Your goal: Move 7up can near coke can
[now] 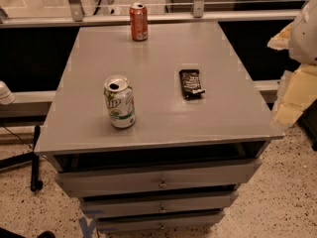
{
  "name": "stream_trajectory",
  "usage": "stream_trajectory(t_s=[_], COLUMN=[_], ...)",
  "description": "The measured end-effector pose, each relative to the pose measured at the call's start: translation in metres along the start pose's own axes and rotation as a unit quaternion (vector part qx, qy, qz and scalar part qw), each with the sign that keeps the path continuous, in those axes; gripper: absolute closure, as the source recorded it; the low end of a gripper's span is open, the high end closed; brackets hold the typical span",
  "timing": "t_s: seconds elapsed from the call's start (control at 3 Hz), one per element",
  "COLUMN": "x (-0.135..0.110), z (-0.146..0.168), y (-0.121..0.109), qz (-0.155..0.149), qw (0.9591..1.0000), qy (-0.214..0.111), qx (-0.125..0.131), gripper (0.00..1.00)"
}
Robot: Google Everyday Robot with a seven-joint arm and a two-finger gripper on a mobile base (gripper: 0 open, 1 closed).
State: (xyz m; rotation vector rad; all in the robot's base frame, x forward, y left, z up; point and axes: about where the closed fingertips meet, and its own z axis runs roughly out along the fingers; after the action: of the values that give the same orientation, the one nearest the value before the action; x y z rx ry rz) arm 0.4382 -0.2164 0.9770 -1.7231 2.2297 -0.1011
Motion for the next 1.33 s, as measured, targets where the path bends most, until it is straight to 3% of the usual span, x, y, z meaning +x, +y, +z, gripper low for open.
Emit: stream_trajectory(t_s=[0.67, 1.0, 1.33], x=[-0.004, -0.022, -0.059], z=[0.0, 0.016, 0.046], y=[0.0, 0.001, 0.0], qz=[0.002, 0.013, 0.024], qw=[0.9999, 0.9978, 0.9873], qy=[-0.01, -0.065, -0.157], qx=[0.003, 0.0, -0.011], gripper=[0.0, 0.0, 0.0])
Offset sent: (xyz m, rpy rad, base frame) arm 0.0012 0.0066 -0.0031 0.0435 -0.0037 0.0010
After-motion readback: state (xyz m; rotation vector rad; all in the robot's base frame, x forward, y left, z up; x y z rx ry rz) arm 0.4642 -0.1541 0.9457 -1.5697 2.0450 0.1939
